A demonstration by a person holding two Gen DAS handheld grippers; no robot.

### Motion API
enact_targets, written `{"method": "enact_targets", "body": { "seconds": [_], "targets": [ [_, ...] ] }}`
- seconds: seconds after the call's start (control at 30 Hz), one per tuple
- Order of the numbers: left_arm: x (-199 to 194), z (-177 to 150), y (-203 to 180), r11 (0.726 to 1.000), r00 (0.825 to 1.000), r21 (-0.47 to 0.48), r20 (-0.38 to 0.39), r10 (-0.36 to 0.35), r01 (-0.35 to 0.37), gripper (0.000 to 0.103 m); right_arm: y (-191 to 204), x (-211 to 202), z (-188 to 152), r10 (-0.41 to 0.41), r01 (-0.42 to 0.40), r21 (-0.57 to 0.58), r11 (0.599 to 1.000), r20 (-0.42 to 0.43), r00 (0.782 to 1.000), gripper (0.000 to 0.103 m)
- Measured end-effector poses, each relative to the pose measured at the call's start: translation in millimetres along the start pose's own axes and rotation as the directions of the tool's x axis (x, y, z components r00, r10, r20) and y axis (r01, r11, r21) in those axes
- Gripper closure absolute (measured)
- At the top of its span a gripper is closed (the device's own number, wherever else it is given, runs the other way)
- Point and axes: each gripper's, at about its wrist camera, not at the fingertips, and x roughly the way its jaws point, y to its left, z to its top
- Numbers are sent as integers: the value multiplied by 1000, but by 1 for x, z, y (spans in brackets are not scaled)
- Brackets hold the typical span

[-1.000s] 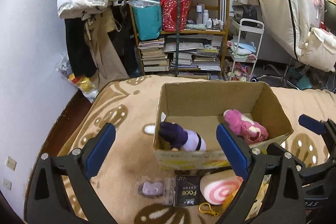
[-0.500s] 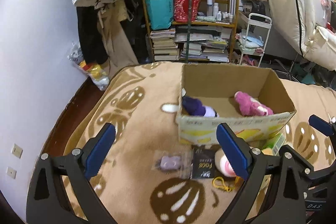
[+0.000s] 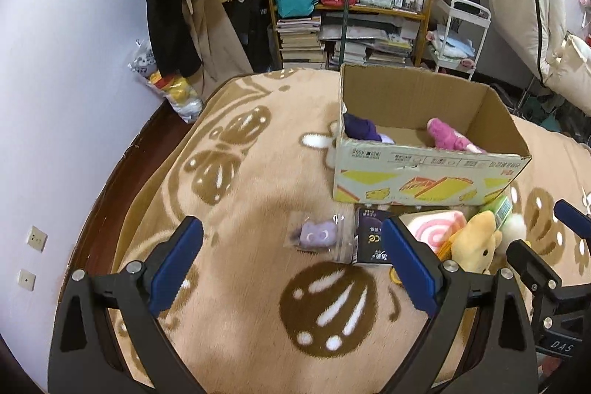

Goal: Organize soft objects
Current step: 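Withdraw both tools from the box and lower toward the remaining toys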

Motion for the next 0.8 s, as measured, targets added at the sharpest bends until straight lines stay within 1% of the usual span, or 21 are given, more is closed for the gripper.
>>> {"method": "enact_targets", "body": {
  "seconds": [0.1,0.23,0.33,0.4,0.6,0.8],
  "targets": [
    [6,1,1,1000,1000,-7,-24,-6,6,7,2,5,-2,-5,5,-12,1000,-24,1000,0],
    [21,0,2,1000,997,-21,-77,-17,16,7,2,16,-6,0,0,-7,1000,-69,998,0],
    [29,0,4,999,995,-33,-102,9,-13,7,2,27,-9,13,-12,7,1000,-113,994,0],
    [34,0,5,999,993,-34,-116,12,-16,7,4,33,-11,11,-10,5,1000,-131,991,0],
    [60,0,7,999,981,-34,-194,7,-14,7,9,52,-16,3,-6,-15,1000,-187,982,0],
    [76,2,10,997,972,-73,-235,-2,-15,7,14,74,-17,-16,10,-25,1000,-260,965,0]
  ]
}}
